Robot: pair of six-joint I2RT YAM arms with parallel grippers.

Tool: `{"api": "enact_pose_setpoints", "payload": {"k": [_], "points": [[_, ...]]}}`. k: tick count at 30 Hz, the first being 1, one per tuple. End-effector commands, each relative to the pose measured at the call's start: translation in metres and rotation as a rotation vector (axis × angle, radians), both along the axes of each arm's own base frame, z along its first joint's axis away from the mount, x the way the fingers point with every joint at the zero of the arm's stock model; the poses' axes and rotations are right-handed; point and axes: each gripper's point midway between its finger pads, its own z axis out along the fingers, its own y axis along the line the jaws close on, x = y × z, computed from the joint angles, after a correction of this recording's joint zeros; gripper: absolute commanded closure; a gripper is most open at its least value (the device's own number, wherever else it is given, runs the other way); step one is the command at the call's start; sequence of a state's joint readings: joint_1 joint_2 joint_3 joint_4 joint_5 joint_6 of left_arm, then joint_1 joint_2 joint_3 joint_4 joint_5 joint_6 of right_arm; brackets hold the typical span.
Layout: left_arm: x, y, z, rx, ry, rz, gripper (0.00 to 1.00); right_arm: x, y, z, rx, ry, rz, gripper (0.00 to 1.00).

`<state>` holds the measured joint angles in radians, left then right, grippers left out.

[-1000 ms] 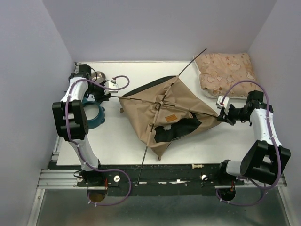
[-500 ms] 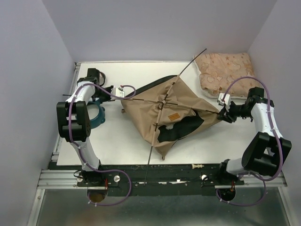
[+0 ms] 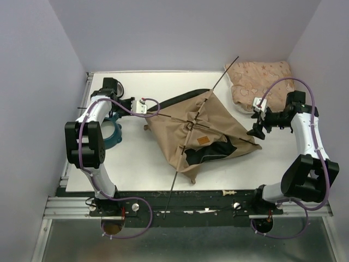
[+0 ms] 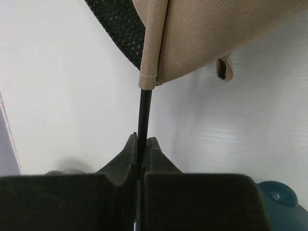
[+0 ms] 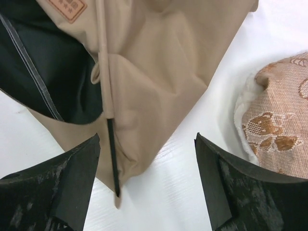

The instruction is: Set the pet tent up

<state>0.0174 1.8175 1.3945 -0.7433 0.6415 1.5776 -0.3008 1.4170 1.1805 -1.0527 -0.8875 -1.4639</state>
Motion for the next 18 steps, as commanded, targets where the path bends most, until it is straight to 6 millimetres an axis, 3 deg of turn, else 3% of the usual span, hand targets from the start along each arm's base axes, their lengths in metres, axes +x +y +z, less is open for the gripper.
{"api": "enact_pose_setpoints", "payload": {"k": [1,5,11,15,18], "points": [[0.005,-0.017,0.026,-0.063,-0.076,-0.056,1.00,0.001,0.004,0.016,0.037,0.032,-0.042,0.13],[0.001,-0.015,0.024,-0.059,-0.063,-0.062,1.00,-0.006,0.006,0.027,0.084,0.051,-0.020,0.13],[-0.005,-0.022,0.027,-0.079,-0.061,-0.067,1.00,-0.001,0.065,0.030,0.113,0.061,0.061,0.22],[-0.006,-0.021,0.028,-0.077,-0.063,-0.066,1.00,0.007,0.100,0.014,0.057,0.073,0.131,0.26],[-0.005,-0.022,0.031,-0.081,-0.069,-0.068,1.00,0.010,0.105,-0.003,0.018,0.114,0.171,0.28]]}}
